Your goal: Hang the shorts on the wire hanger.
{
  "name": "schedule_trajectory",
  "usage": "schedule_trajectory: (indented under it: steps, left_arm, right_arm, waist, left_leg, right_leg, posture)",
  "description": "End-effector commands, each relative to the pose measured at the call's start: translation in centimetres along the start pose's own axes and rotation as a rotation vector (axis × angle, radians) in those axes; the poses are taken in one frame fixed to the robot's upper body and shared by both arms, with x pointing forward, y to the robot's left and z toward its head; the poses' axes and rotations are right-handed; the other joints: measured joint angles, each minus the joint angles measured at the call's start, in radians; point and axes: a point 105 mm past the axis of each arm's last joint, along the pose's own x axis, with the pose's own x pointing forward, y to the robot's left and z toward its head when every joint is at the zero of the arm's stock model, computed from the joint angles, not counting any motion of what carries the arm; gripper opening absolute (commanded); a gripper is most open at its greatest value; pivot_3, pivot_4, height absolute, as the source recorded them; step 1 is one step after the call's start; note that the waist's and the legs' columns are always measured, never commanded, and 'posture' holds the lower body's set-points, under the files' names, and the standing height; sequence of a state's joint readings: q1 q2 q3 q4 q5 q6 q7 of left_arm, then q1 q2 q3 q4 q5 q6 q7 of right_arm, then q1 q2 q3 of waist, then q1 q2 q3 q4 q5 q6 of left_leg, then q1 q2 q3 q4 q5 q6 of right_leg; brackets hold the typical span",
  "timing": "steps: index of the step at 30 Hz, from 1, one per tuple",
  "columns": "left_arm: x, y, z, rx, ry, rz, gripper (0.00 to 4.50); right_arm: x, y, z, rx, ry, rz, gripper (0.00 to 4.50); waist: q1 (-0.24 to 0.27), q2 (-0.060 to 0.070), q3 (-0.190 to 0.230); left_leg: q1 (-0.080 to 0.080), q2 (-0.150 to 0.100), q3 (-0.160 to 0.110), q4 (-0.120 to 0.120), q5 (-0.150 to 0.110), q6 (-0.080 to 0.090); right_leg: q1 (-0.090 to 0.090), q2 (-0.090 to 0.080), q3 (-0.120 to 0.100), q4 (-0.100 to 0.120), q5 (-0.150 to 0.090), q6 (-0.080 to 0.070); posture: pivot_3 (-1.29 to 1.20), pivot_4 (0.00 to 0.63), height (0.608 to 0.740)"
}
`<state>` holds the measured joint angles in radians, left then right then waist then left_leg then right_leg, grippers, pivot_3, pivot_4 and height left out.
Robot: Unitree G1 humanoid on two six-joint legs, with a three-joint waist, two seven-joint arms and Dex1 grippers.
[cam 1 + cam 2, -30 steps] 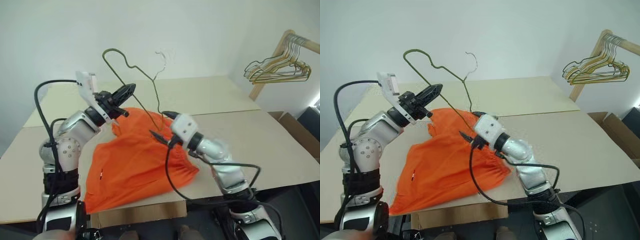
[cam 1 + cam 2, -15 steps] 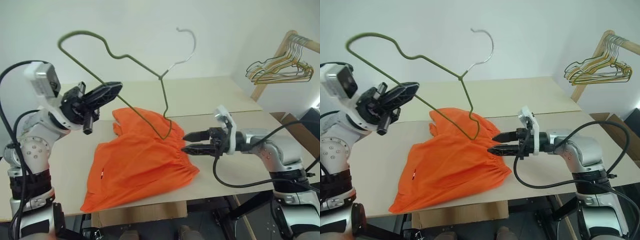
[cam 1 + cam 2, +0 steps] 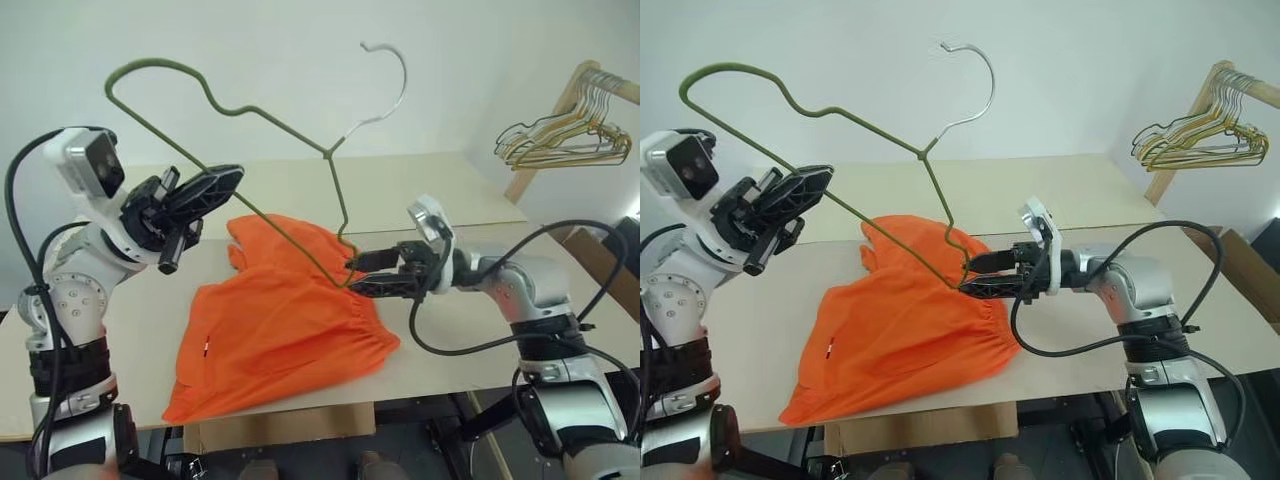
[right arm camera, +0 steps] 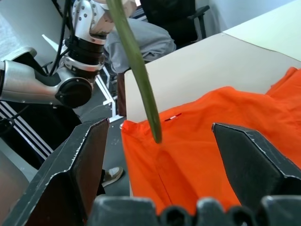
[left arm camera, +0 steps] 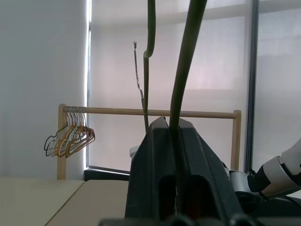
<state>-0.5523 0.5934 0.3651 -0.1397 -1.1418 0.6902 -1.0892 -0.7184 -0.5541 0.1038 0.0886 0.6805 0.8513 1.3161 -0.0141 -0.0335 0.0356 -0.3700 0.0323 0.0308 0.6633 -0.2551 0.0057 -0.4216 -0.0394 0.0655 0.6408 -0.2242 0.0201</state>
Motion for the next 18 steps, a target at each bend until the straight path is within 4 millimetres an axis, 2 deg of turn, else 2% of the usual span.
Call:
schedule_trajectory:
  steps: [1,6,13,16,18]
  left_arm:
    - [0.1,-0.5,0.9,0.024,-0.036,-0.025,0.0]
    - [0.2,-0.5,0.8,0.032,-0.044,-0.022,0.0]
    - [0.4,-0.3,0.1,0.022,-0.047,-0.015,0.0]
    - [0.3,-0.3,-0.1,0.019,-0.043,-0.01,0.0]
    - [0.2,-0.3,-0.1,0.017,-0.042,-0.007,0.0]
  right_arm:
    - [0.5,1.0,1.8,-0.039,-0.017,0.076,4.13]
    - [1.3,1.5,1.8,-0.05,0.019,0.139,4.13]
    - [1.9,1.0,1.7,-0.049,0.034,0.145,4.13]
    - [1.9,0.7,1.7,-0.037,0.031,0.138,3.57]
    - [1.9,0.5,1.7,-0.033,0.03,0.135,3.01]
  waist:
    - [-0.002,0.0,0.0]
    - [-0.002,0.0,0.0]
    - [-0.001,0.0,0.0]
    - [-0.002,0.0,0.0]
    - [-0.001,0.0,0.0]
  left_leg:
    - [0.0,0.0,0.0,0.0,0.0,0.0]
    - [0.0,0.0,0.0,0.0,0.0,0.0]
    - [0.0,0.0,0.0,0.0,0.0,0.0]
    - [0.0,0.0,0.0,0.0,0.0,0.0]
    - [0.0,0.0,0.0,0.0,0.0,0.0]
  right_leg:
    - [0.0,0.0,0.0,0.0,0.0,0.0]
    - [0.0,0.0,0.0,0.0,0.0,0.0]
    - [0.0,0.0,0.0,0.0,0.0,0.0]
    - [0.0,0.0,0.0,0.0,0.0,0.0]
    - [0.0,0.0,0.0,0.0,0.0,0.0]
  posture:
    - [0.05,0.0,0.74]
    - [0.05,0.0,0.74]
    - [0.05,0.0,0.74]
    - [0.05,0.0,0.74]
    - [0.06,0.0,0.74]
